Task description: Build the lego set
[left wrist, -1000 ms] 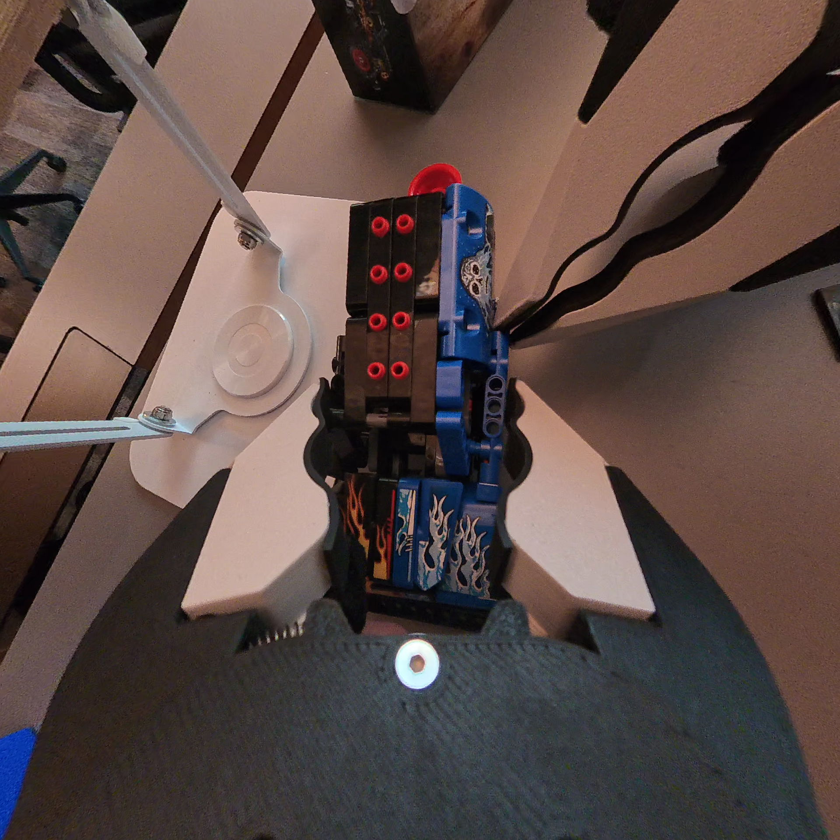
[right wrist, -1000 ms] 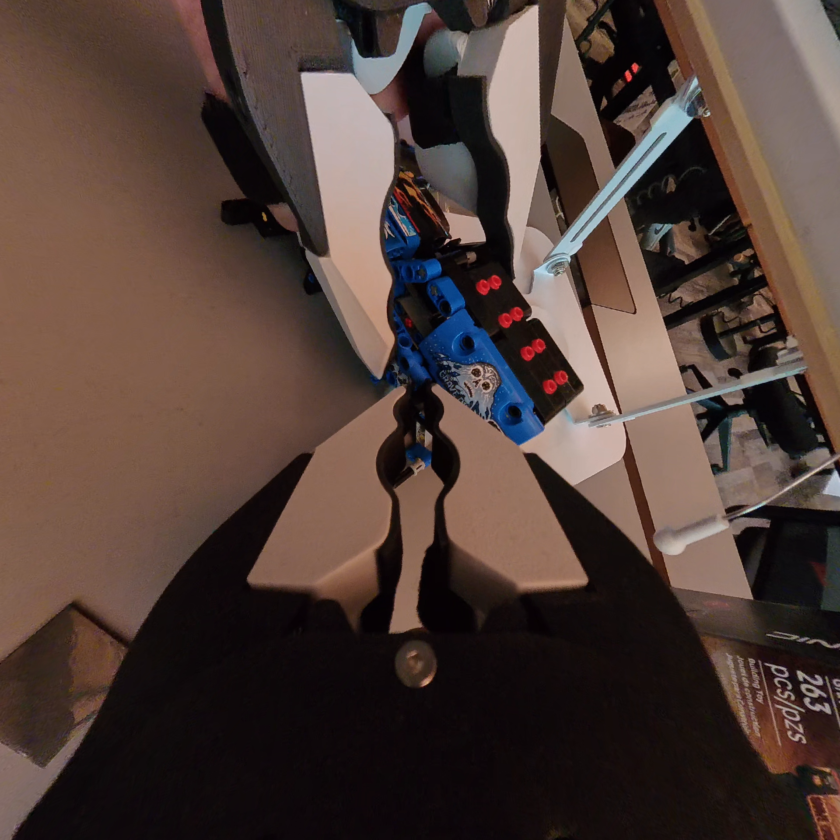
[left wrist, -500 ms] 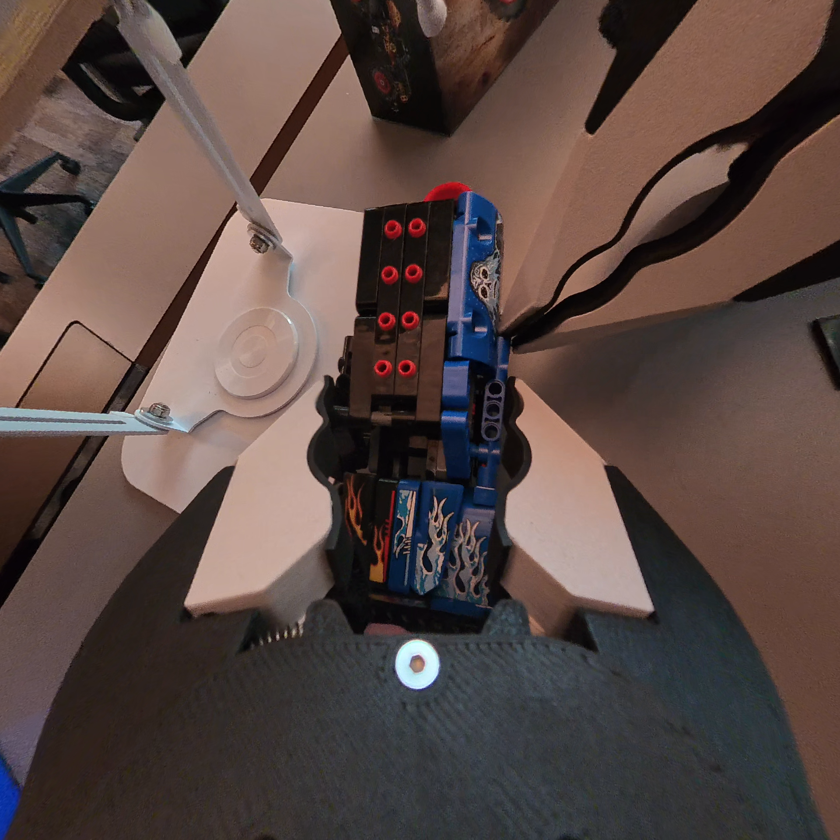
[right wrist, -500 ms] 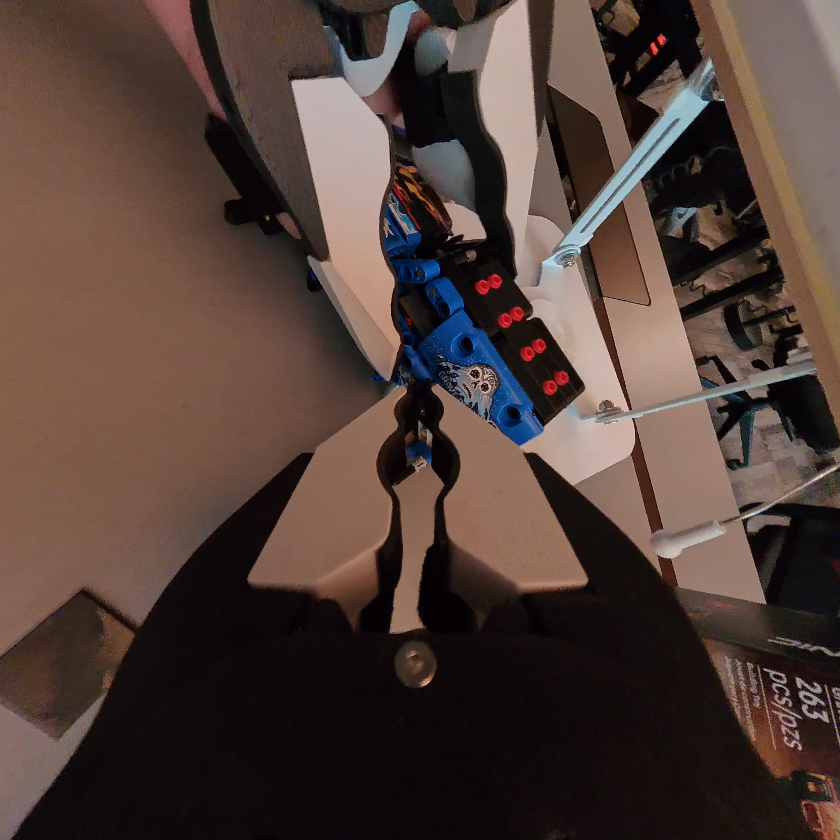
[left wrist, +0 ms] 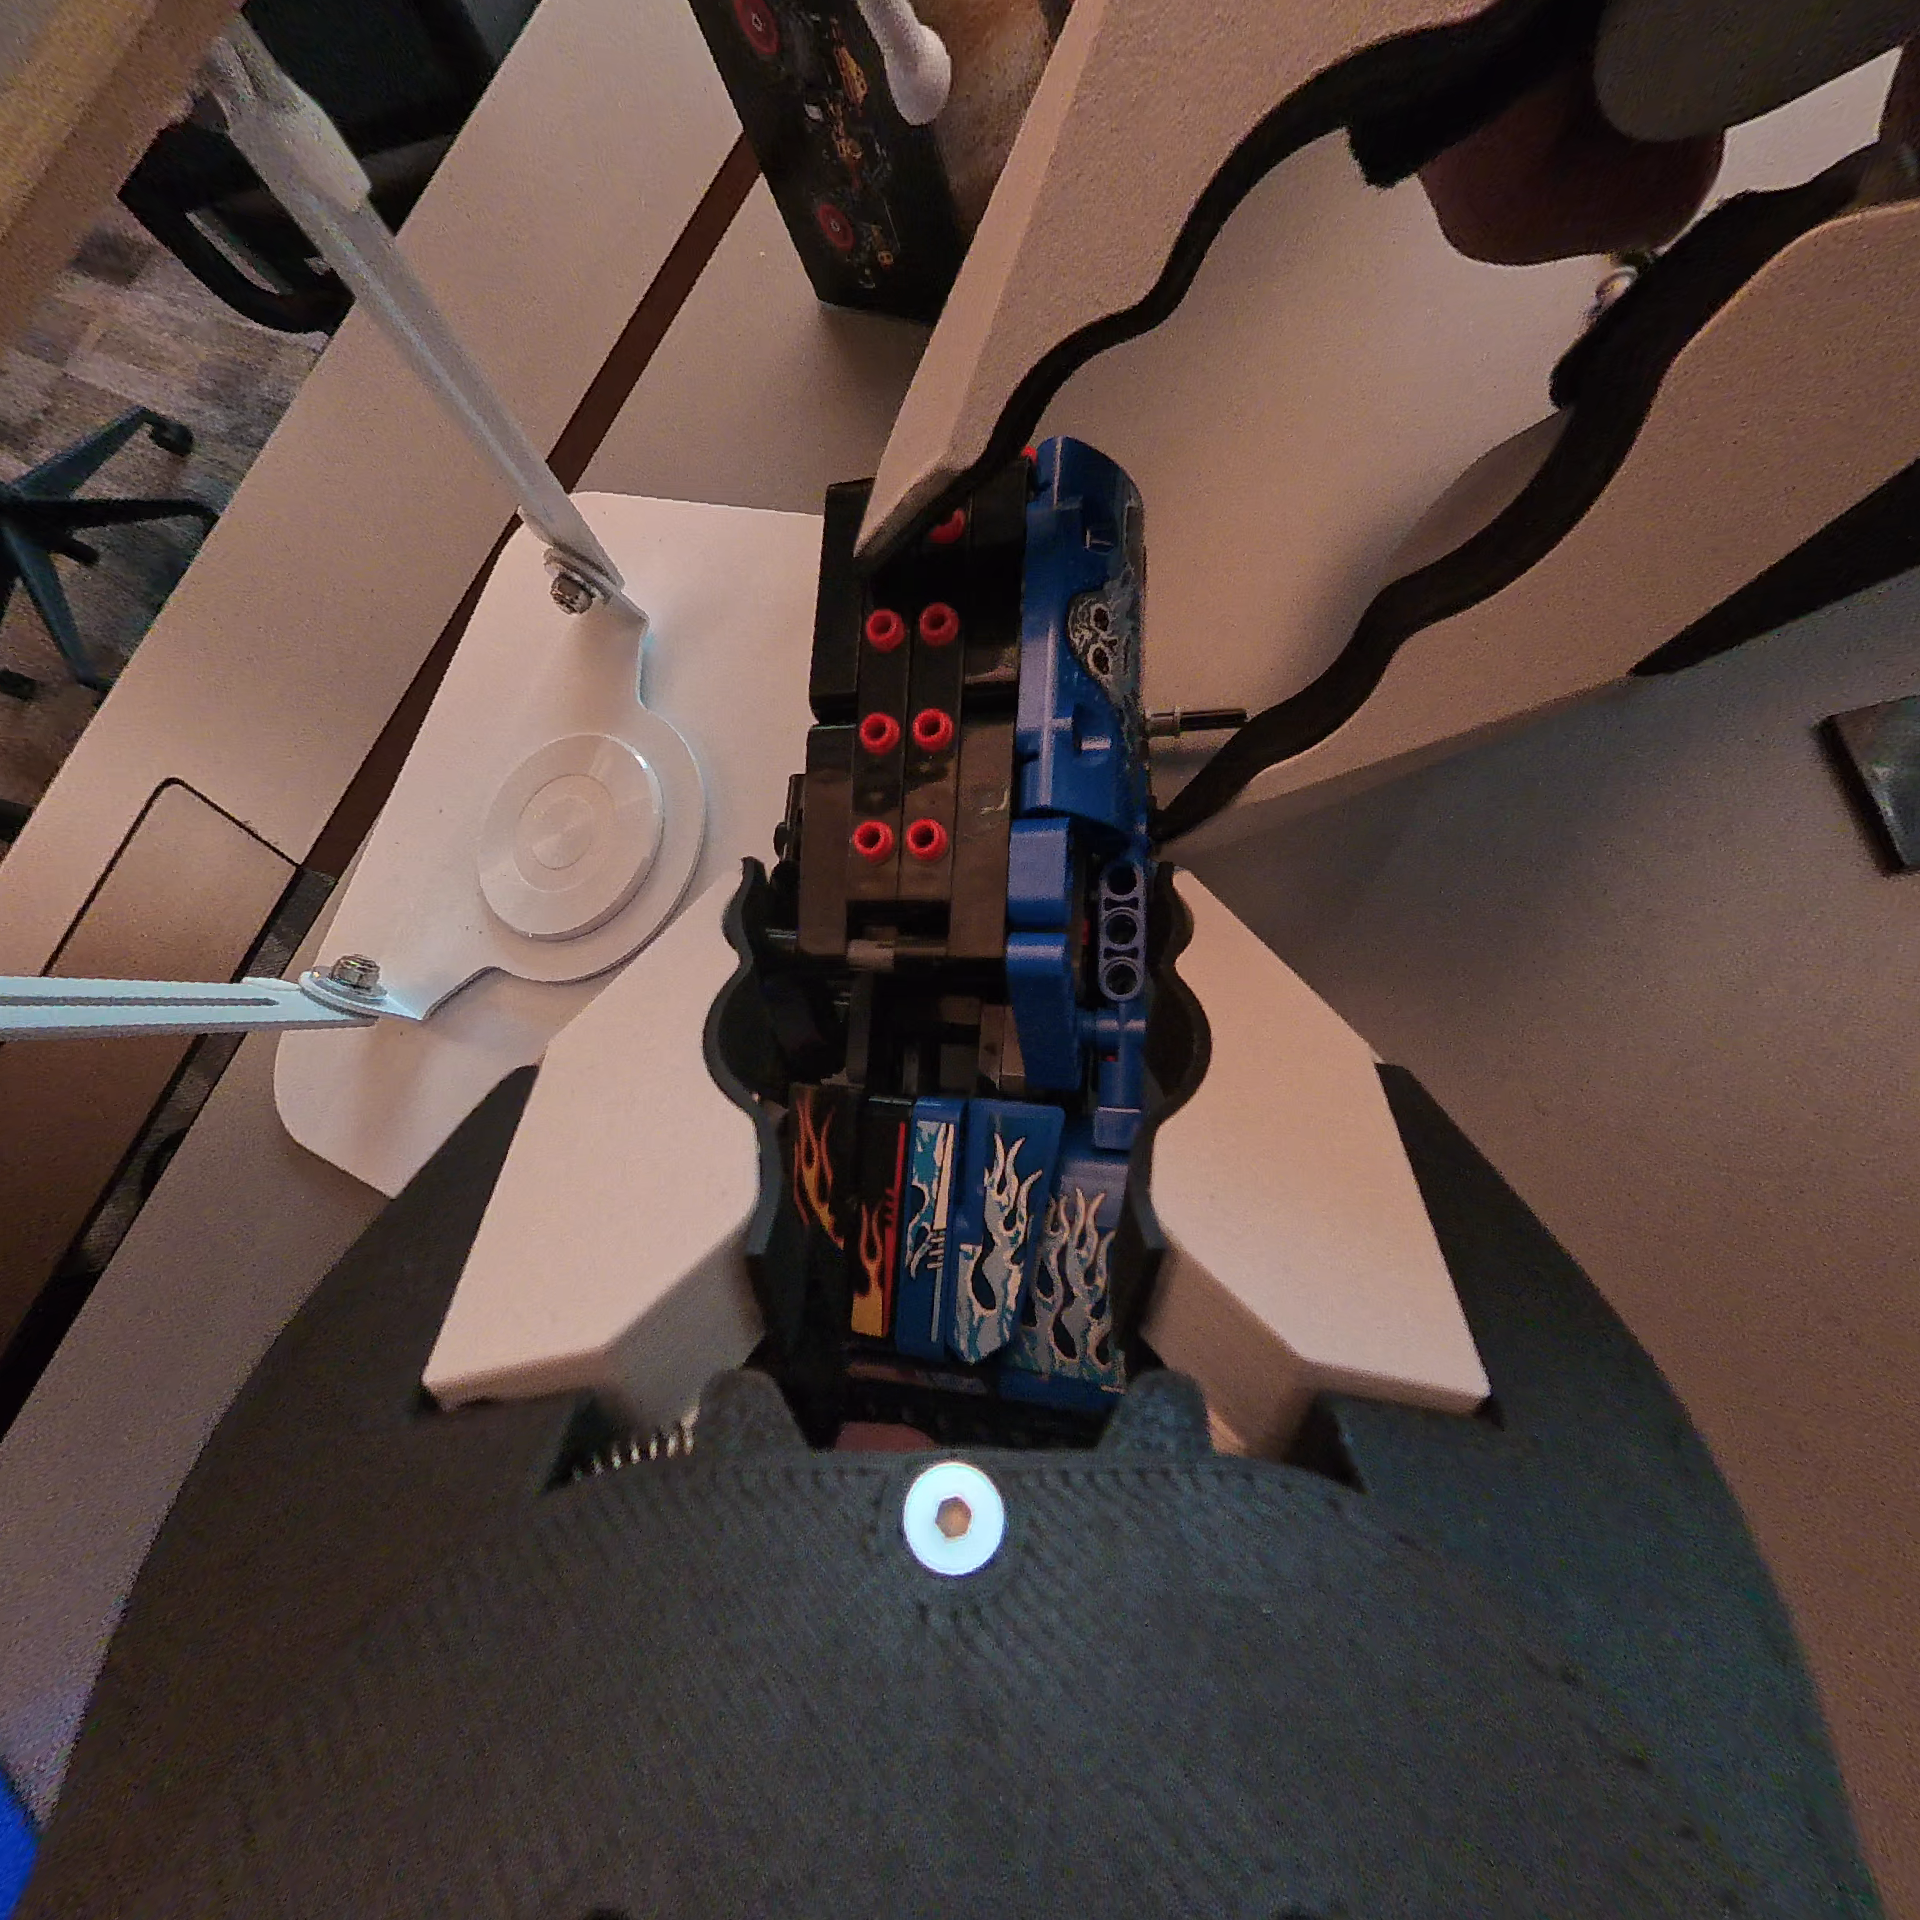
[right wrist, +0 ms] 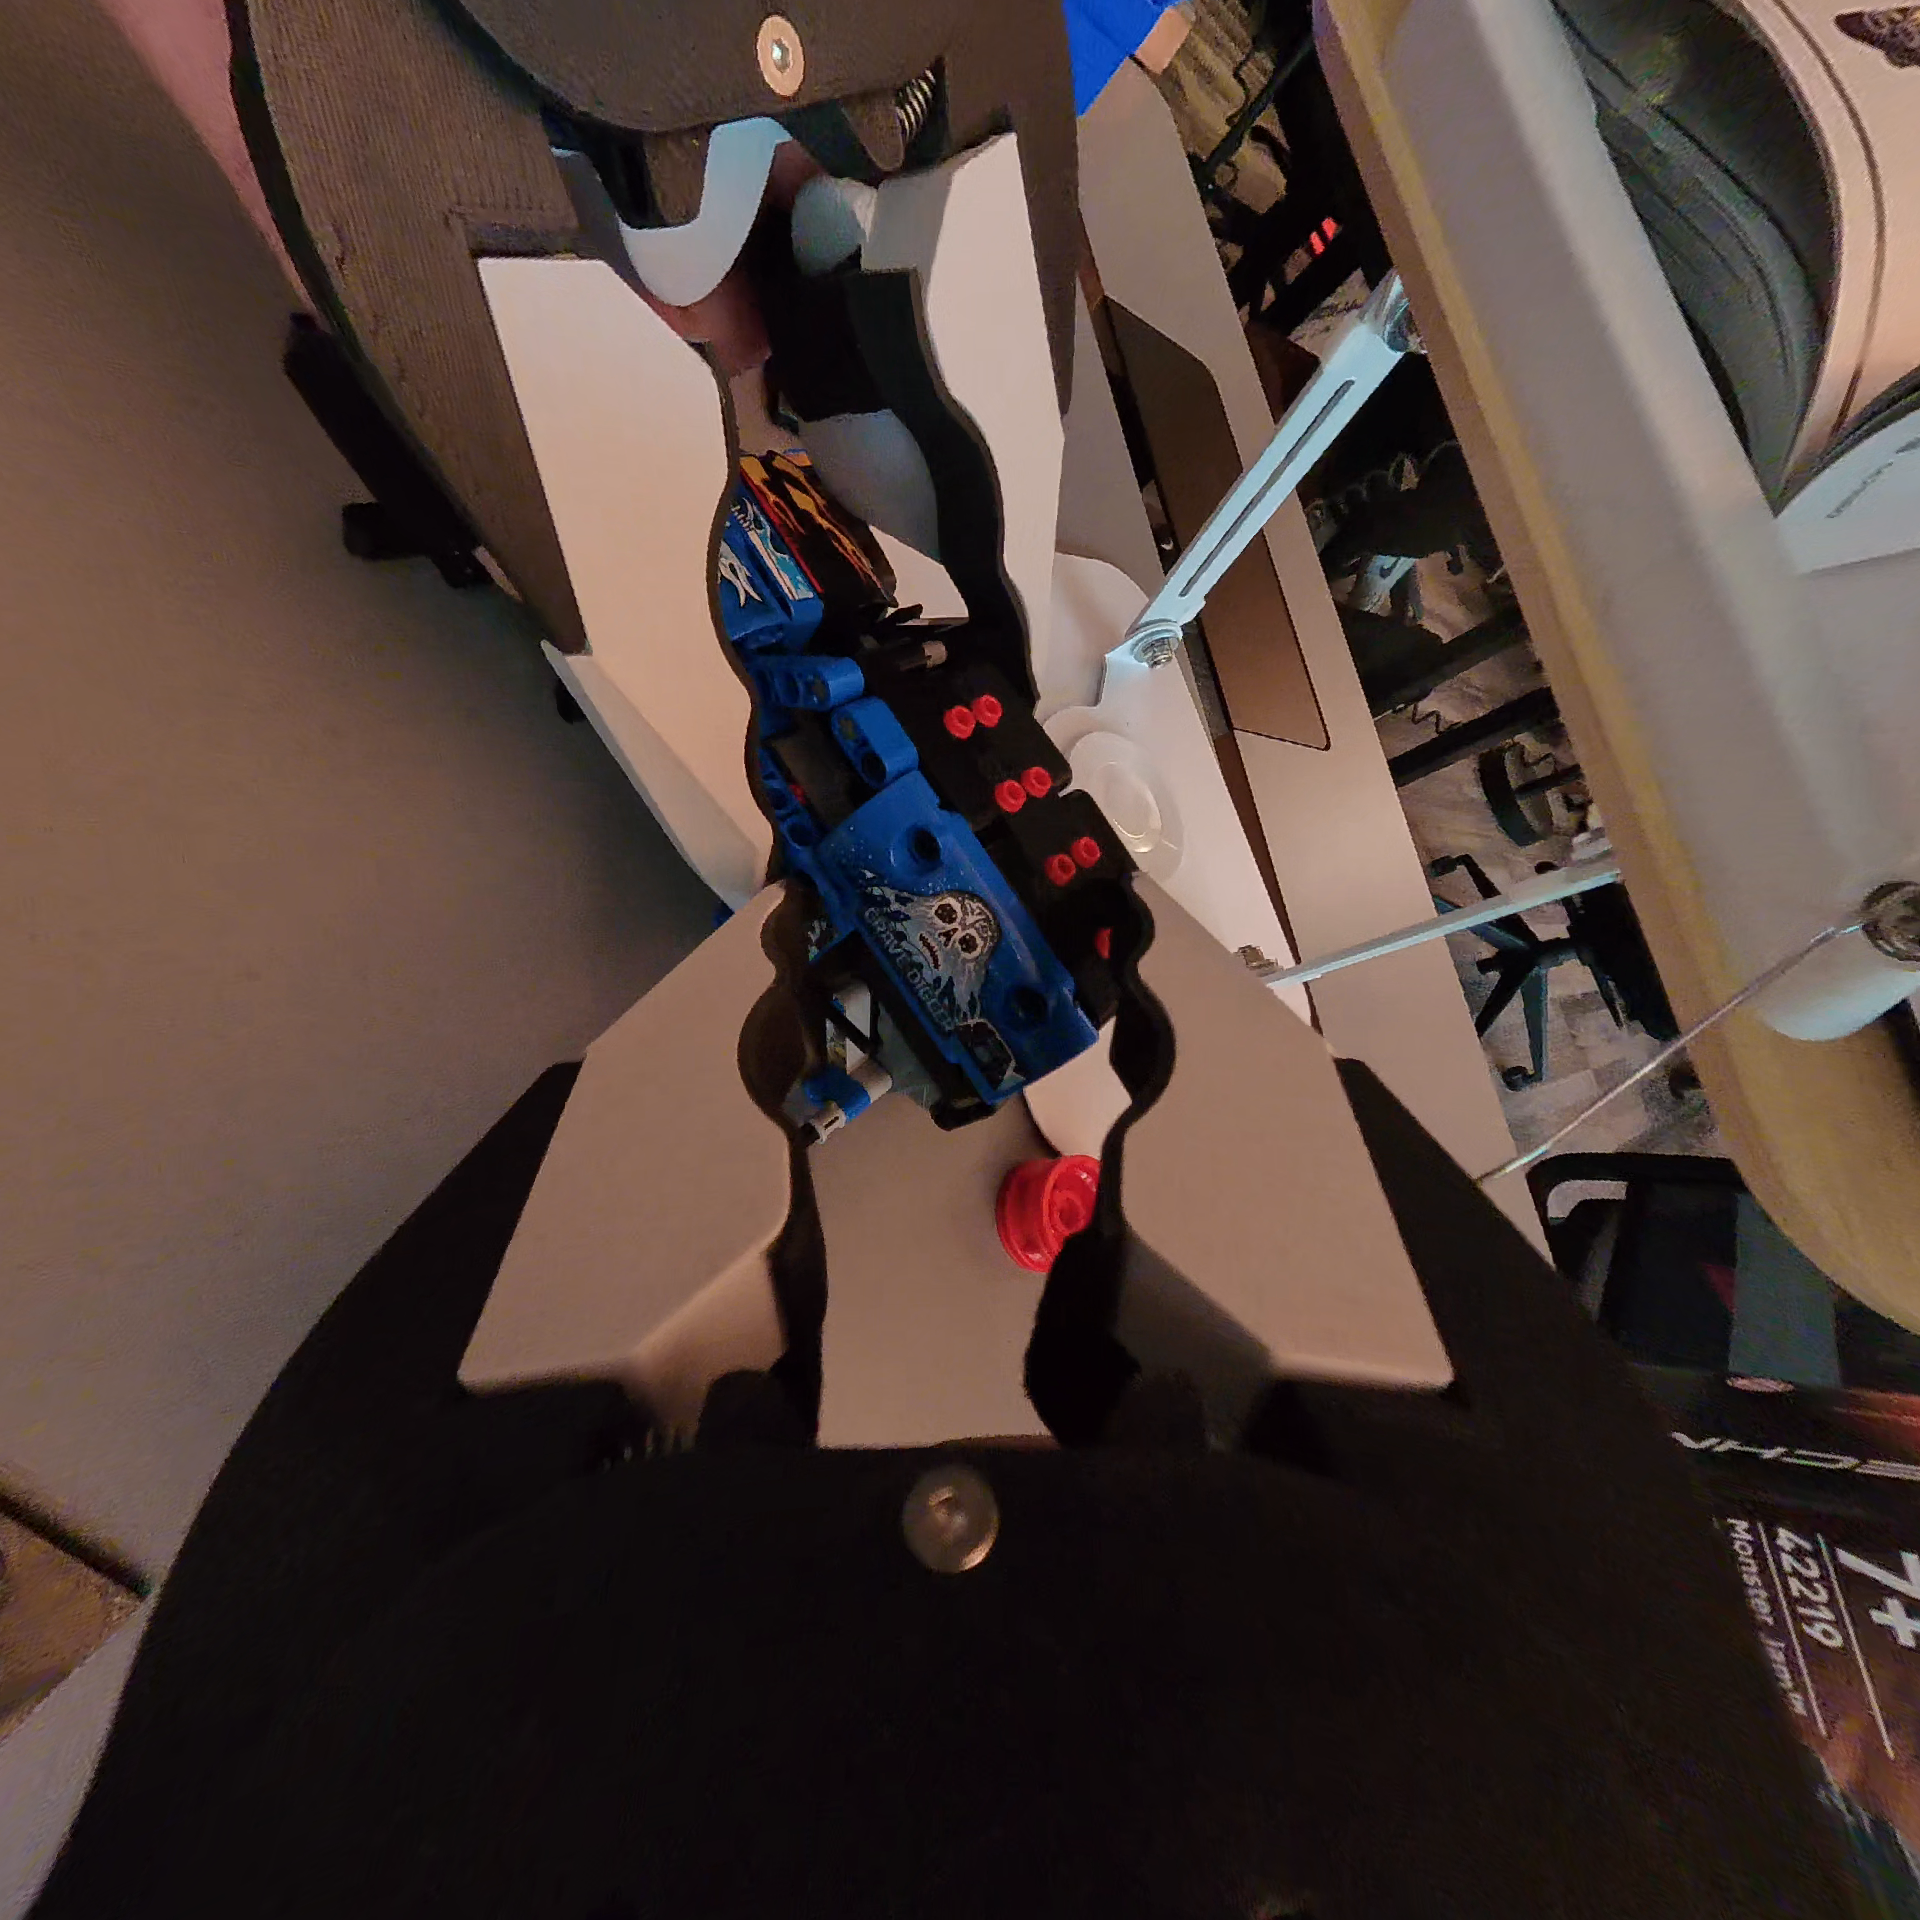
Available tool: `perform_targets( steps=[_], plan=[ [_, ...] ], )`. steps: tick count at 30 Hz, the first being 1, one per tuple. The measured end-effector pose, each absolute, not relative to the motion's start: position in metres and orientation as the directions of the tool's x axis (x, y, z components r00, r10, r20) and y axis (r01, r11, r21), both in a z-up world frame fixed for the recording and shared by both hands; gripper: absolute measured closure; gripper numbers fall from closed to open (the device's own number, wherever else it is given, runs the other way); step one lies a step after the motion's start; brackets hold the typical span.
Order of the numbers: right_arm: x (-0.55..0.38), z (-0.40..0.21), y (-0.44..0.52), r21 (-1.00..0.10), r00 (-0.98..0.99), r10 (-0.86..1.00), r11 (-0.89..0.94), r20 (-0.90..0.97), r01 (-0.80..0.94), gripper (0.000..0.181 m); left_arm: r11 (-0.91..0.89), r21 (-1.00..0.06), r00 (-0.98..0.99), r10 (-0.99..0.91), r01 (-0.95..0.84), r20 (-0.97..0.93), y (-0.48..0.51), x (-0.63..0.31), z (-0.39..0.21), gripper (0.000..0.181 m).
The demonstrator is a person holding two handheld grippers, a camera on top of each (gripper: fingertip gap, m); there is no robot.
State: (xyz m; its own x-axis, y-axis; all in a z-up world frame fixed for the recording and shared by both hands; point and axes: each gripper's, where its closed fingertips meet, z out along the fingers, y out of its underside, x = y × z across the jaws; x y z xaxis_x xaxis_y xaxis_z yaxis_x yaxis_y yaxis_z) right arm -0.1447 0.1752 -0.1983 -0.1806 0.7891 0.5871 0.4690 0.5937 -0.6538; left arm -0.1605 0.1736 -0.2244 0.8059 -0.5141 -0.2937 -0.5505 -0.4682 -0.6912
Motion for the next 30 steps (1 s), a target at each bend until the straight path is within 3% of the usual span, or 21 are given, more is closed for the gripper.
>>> perform_targets(
  steps=[9, 12, 16, 18, 22, 30],
  plan=[
    [-0.143, -0.196, 0.172, -0.650, -0.212, 0.795, 0.591, 0.568, 0.478, 0.132, -0.465, -0.673, 0.787, -0.537, -0.575, -0.302, 0.173, -0.160, -0.225, 0.110],
    [-0.135, -0.191, 0.176, -0.674, -0.211, 0.813, 0.571, 0.542, 0.469, 0.133, -0.514, -0.599, 0.770, -0.555, -0.614, -0.314, 0.159, -0.176, -0.233, 0.089],
    [-0.127, -0.193, 0.185, -0.689, -0.213, 0.838, 0.537, 0.503, 0.486, 0.122, -0.524, -0.606, 0.778, -0.561, -0.598, -0.283, 0.143, -0.189, -0.230, 0.080],
    [-0.126, -0.195, 0.188, -0.689, -0.210, 0.846, 0.524, 0.491, 0.501, 0.114, -0.530, -0.624, 0.791, -0.555, -0.574, -0.257, 0.142, -0.191, -0.230, 0.084],
    [-0.129, -0.204, 0.188, -0.690, -0.207, 0.858, 0.503, 0.469, 0.520, 0.116, -0.513, -0.610, 0.773, -0.562, -0.604, -0.293, 0.147, -0.181, -0.238, 0.101],
    [-0.131, -0.205, 0.191, -0.704, -0.184, 0.869, 0.483, 0.459, 0.521, 0.125, -0.505, -0.619, 0.773, -0.566, -0.601, -0.288, 0.148, -0.179, -0.238, 0.103]
  ],
)
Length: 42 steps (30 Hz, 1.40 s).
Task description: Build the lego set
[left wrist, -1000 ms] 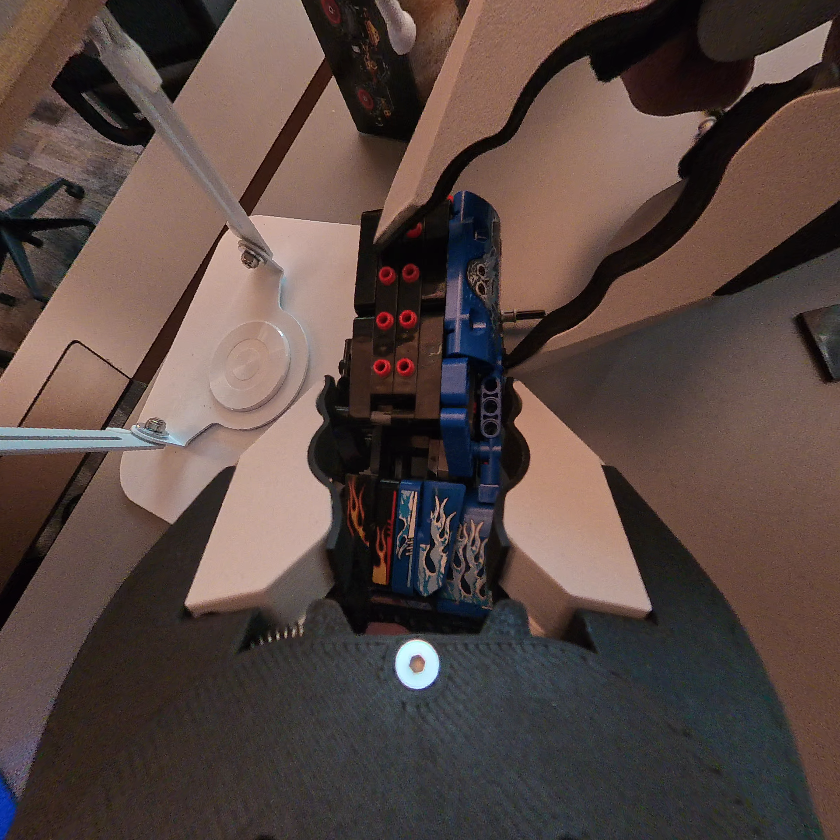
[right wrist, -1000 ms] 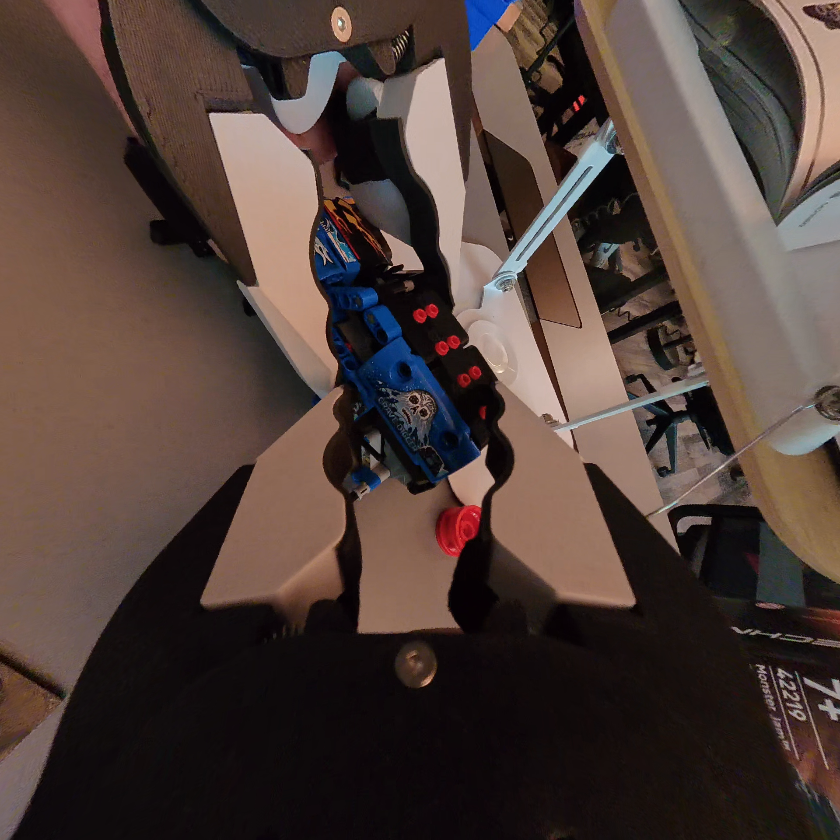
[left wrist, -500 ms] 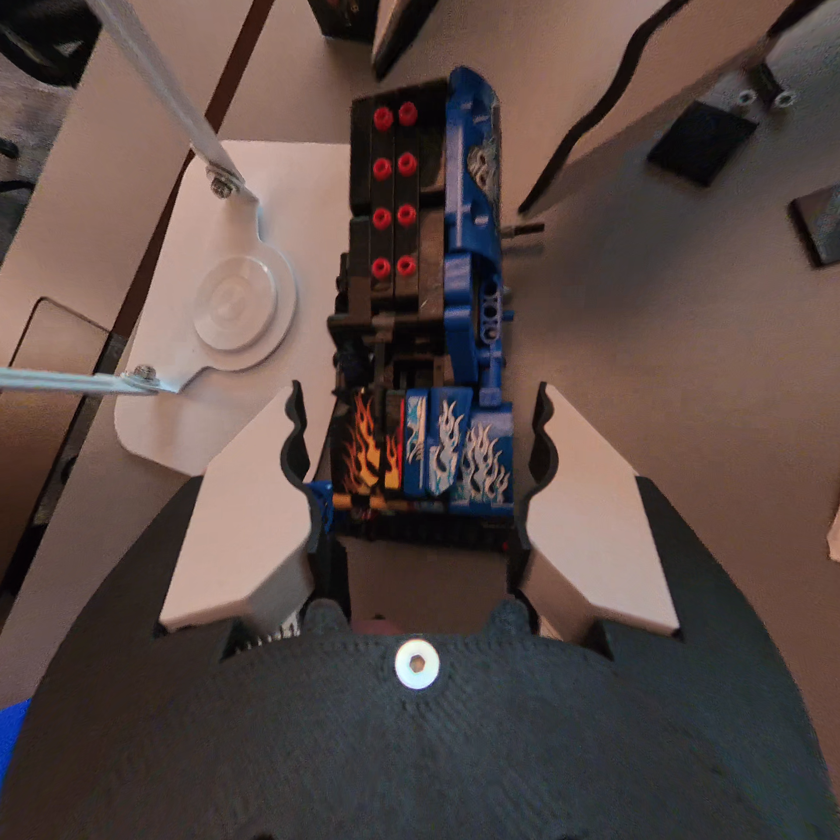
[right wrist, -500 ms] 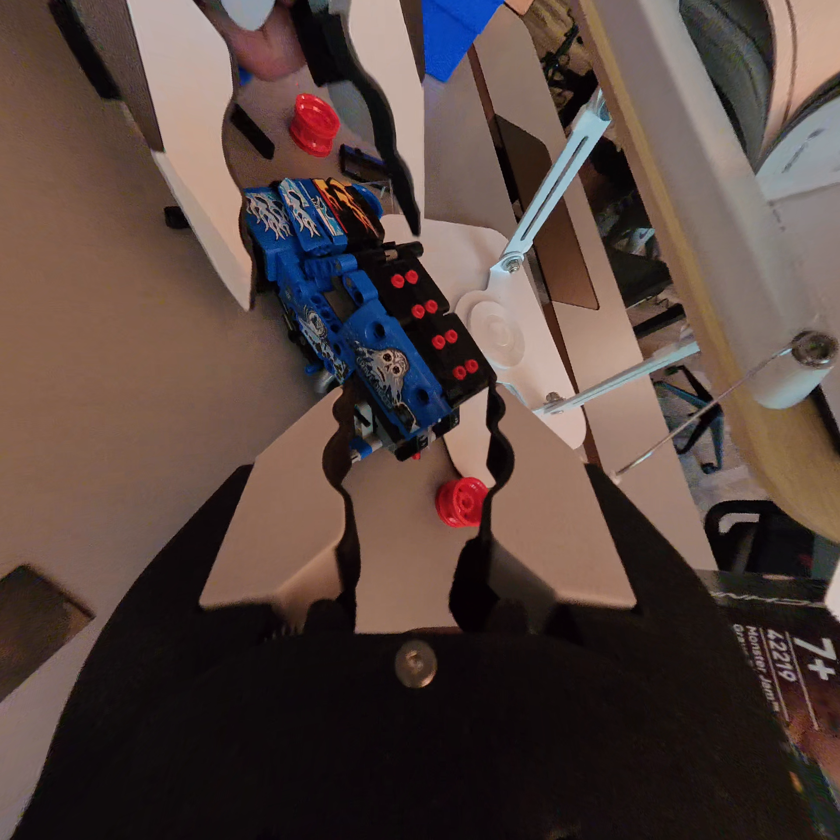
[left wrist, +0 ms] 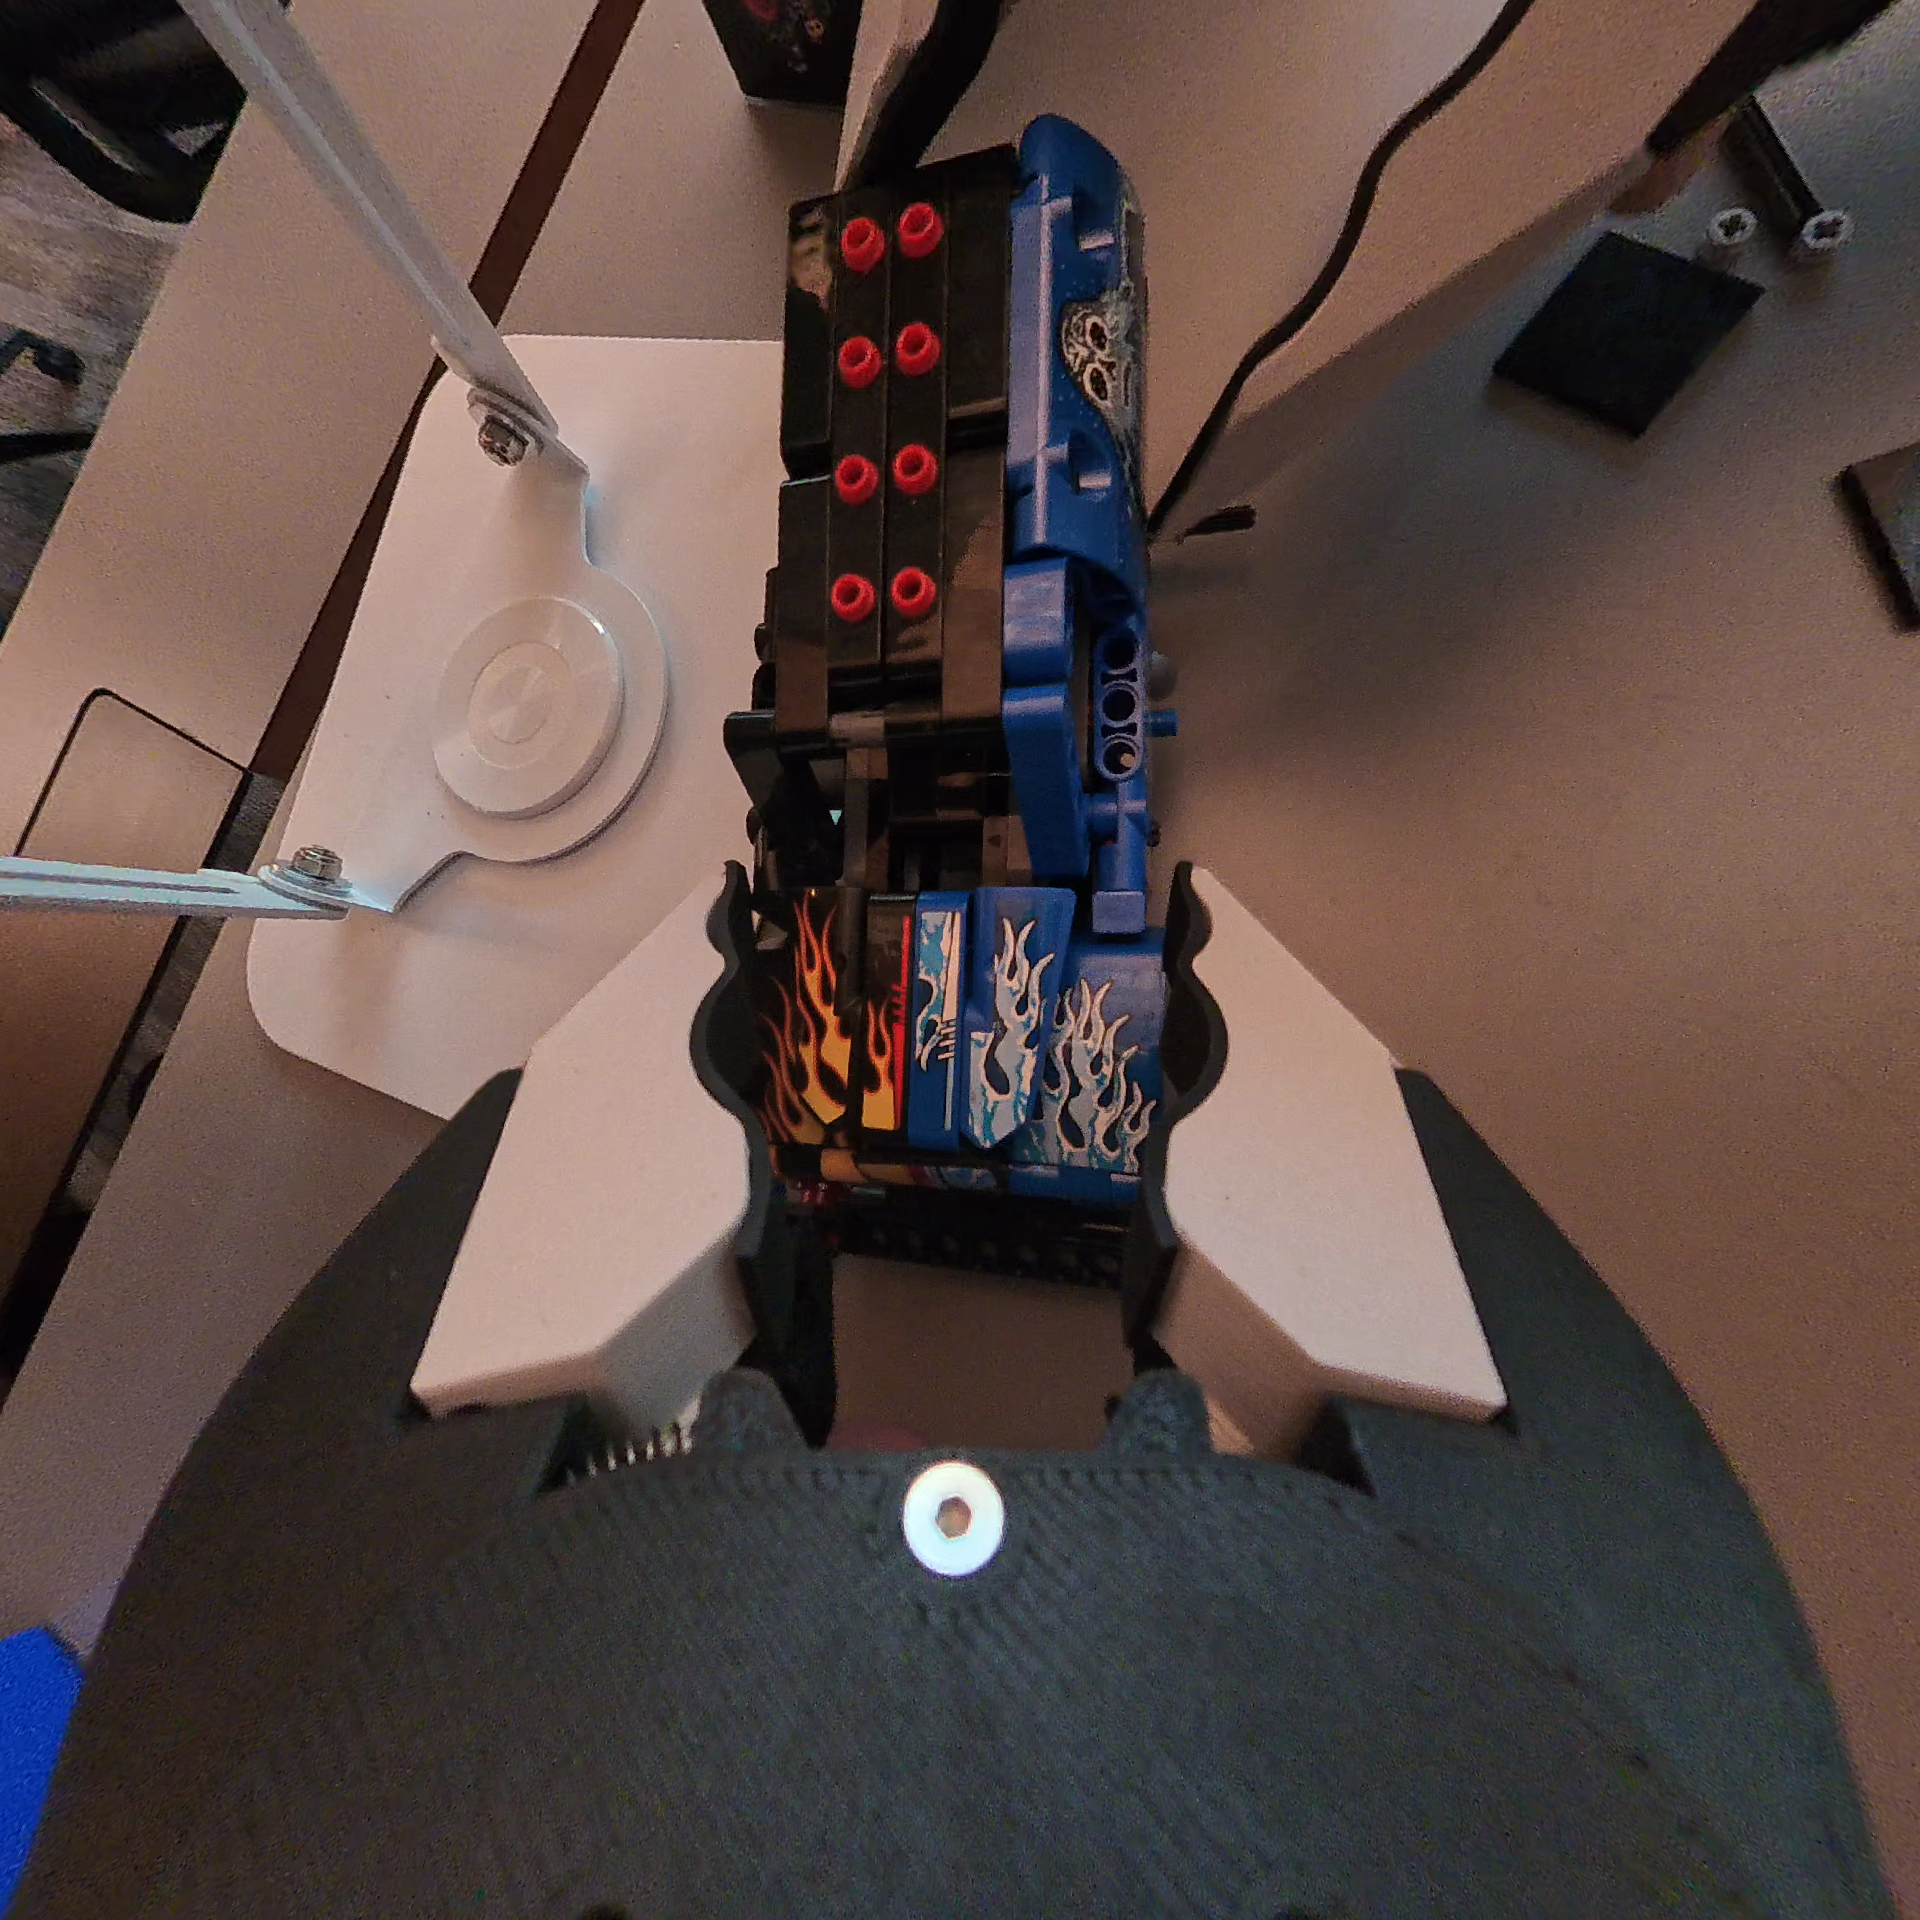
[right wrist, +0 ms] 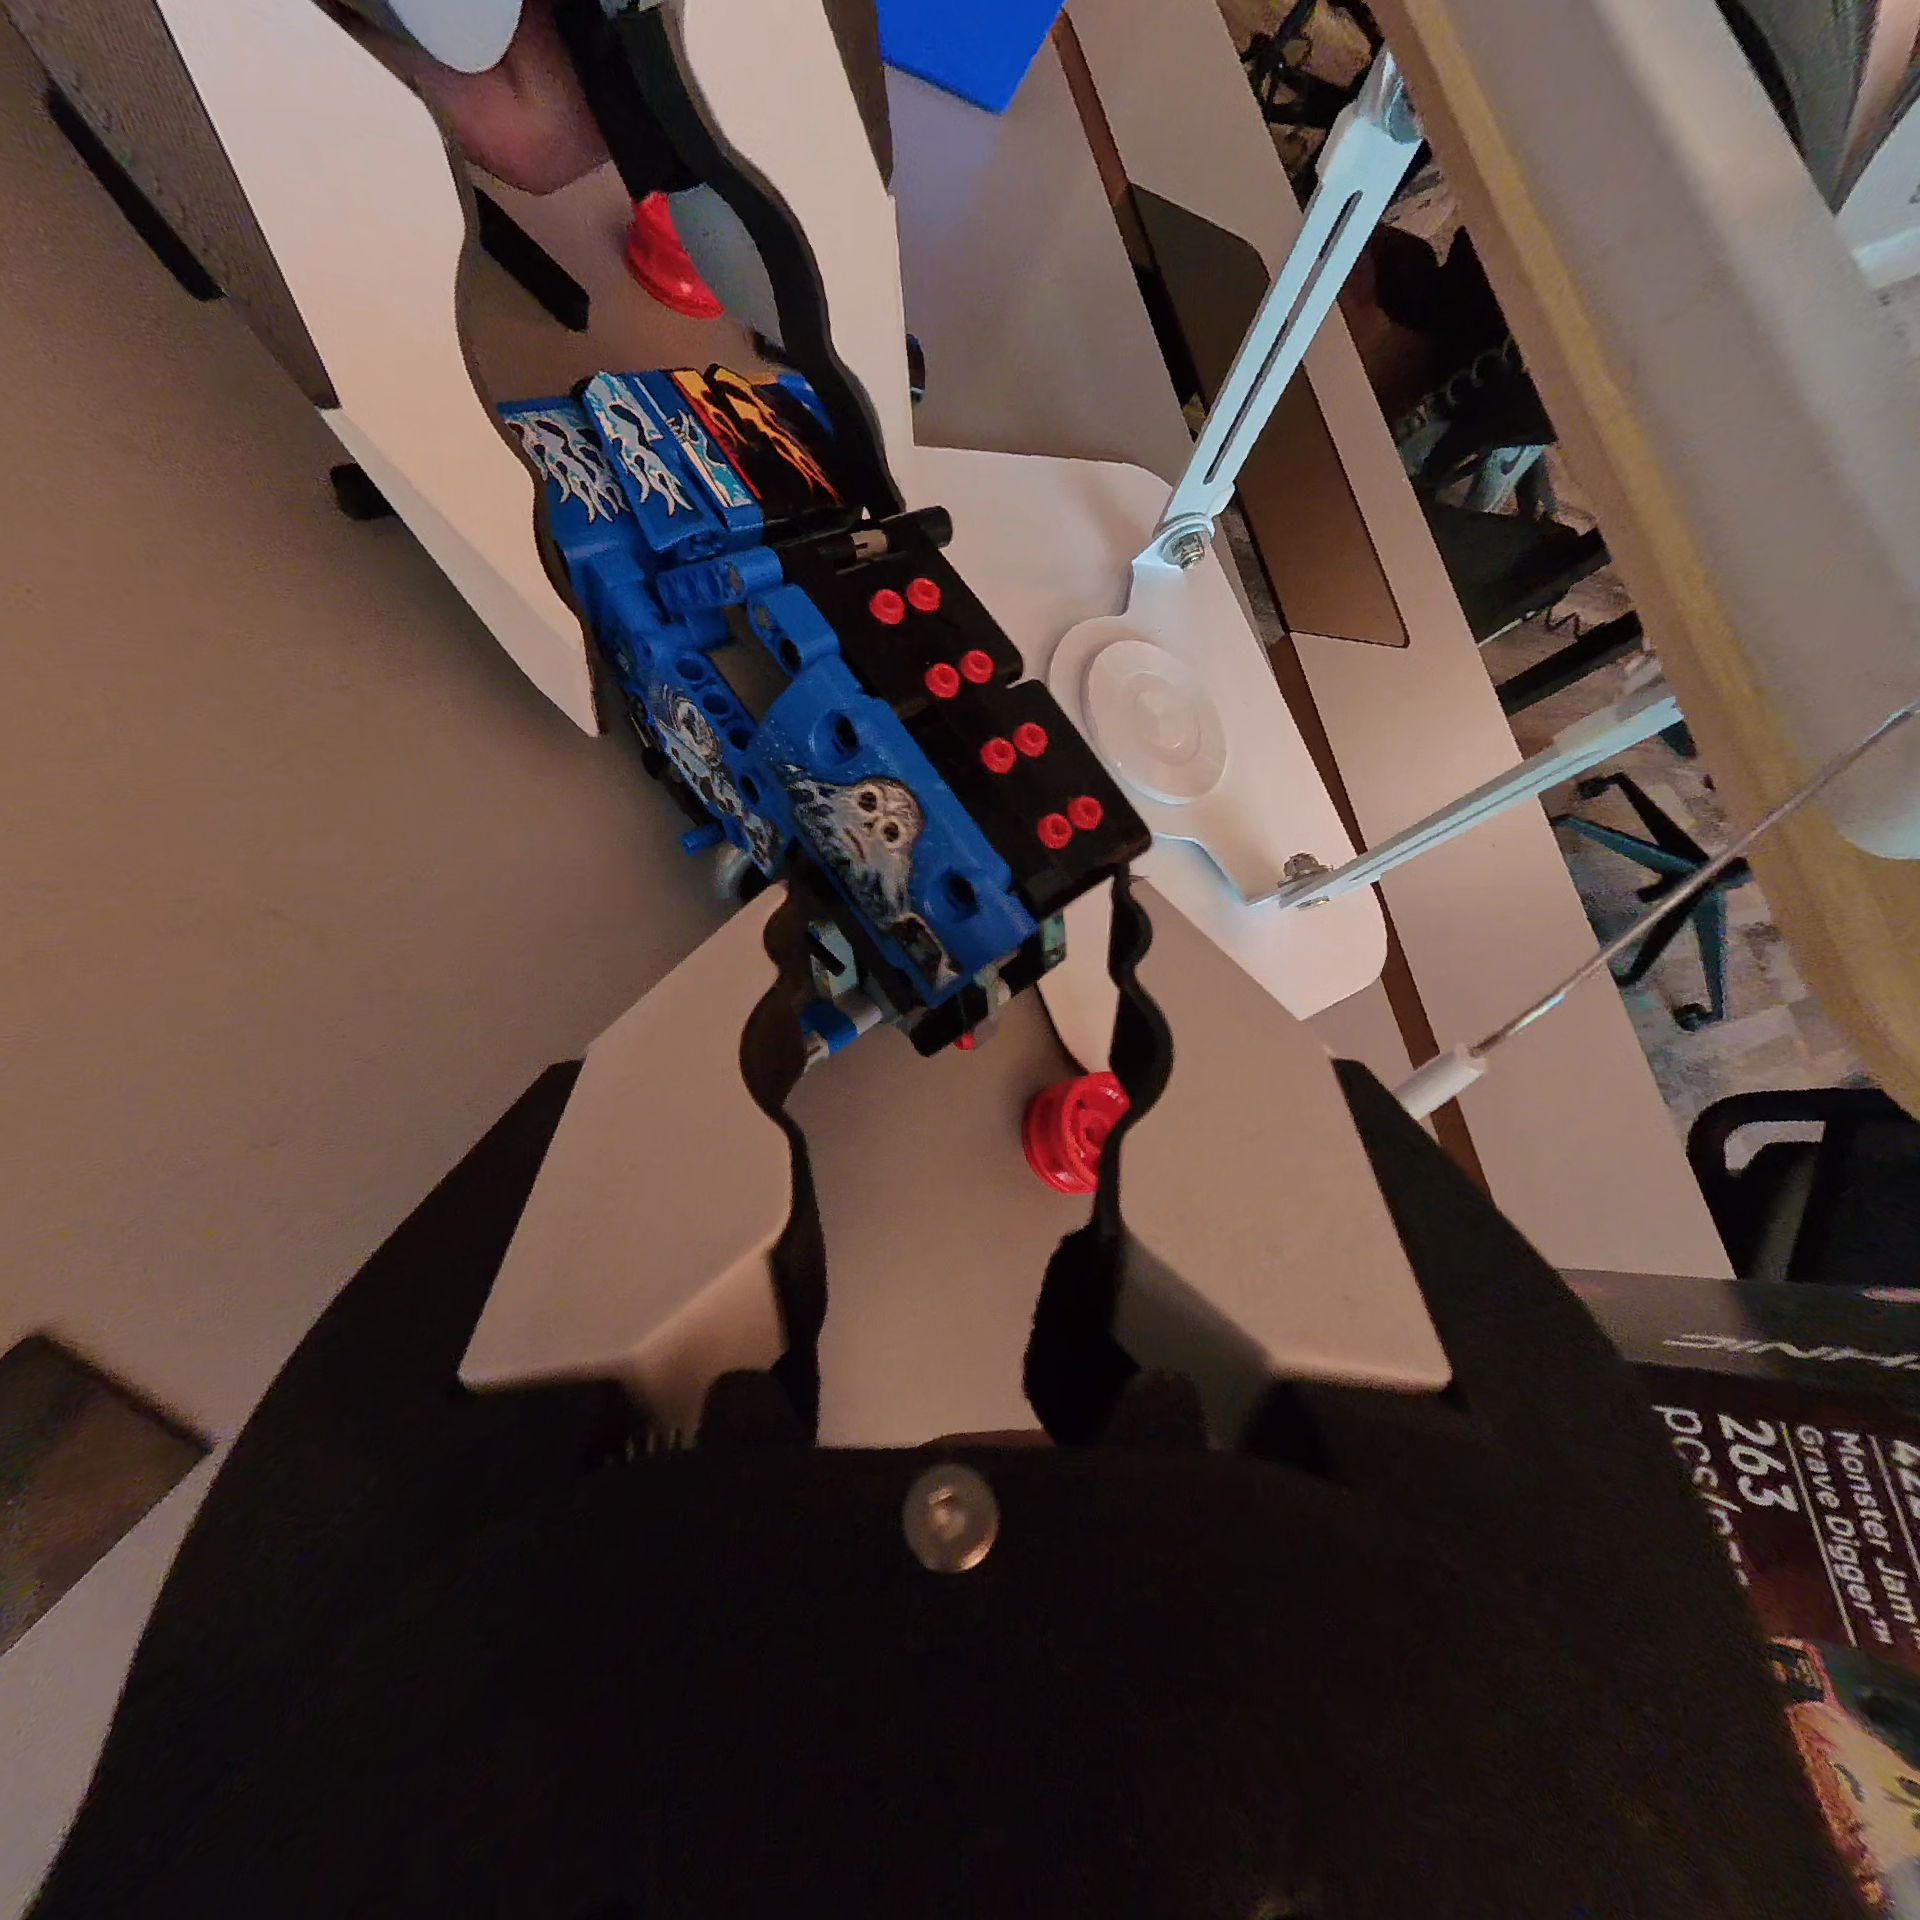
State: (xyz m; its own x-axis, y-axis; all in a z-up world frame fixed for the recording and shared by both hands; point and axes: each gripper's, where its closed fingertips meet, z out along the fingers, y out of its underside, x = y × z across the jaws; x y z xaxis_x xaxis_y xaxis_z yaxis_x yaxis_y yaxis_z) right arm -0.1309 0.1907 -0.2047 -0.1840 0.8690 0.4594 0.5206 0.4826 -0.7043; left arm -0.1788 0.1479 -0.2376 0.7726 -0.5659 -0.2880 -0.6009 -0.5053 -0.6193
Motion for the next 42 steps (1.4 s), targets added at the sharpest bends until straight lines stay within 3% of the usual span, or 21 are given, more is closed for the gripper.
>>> perform_targets(
  steps=[2, 5, 10, 15, 21, 26, 33, 39, 42],
  plan=[
    [-0.129, -0.202, 0.190, -0.715, -0.192, 0.877, 0.472, 0.440, 0.516, 0.120, -0.516, -0.609, 0.772, -0.572, -0.602, -0.278, 0.143, -0.180, -0.237, 0.101],
    [-0.123, -0.201, 0.192, -0.724, -0.205, 0.893, 0.445, 0.400, 0.527, 0.120, -0.560, -0.575, 0.786, -0.552, -0.596, -0.278, 0.133, -0.193, -0.239, 0.079],
    [-0.116, -0.222, 0.190, -0.706, -0.254, 0.917, 0.399, 0.308, 0.585, 0.123, -0.579, -0.585, 0.804, -0.543, -0.568, -0.244, 0.114, -0.202, -0.240, 0.095],
    [-0.122, -0.229, 0.191, -0.730, -0.222, 0.936, 0.353, 0.274, 0.586, 0.147, -0.594, -0.599, 0.830, -0.497, -0.537, -0.252, 0.108, -0.199, -0.240, 0.100],
    [-0.125, -0.231, 0.207, -0.735, -0.123, 0.948, 0.307, 0.295, 0.604, 0.151, -0.600, -0.600, 0.829, -0.515, -0.529, -0.215, 0.084, -0.160, -0.244, 0.075],
    [-0.122, -0.235, 0.204, -0.724, -0.147, 0.956, 0.290, 0.256, 0.626, 0.143, -0.597, -0.658, 0.877, -0.424, -0.459, -0.227, 0.086, -0.169, -0.237, 0.079],
    [-0.121, -0.246, 0.208, -0.718, -0.136, 0.968, 0.249, 0.213, 0.650, 0.142, -0.614, -0.636, 0.874, -0.425, -0.468, -0.233, 0.085, -0.160, -0.250, 0.094],
    [-0.126, -0.247, 0.220, -0.745, -0.061, 0.971, 0.216, 0.229, 0.631, 0.147, -0.499, -0.718, 0.791, -0.599, -0.486, -0.120, 0.059, -0.095, -0.242, 0.101],
    [-0.124, -0.247, 0.222, -0.738, -0.063, 0.969, 0.224, 0.240, 0.637, 0.147, -0.480, -0.720, 0.796, -0.582, -0.501, -0.166, 0.060, -0.101, -0.239, 0.104]
  ],
)
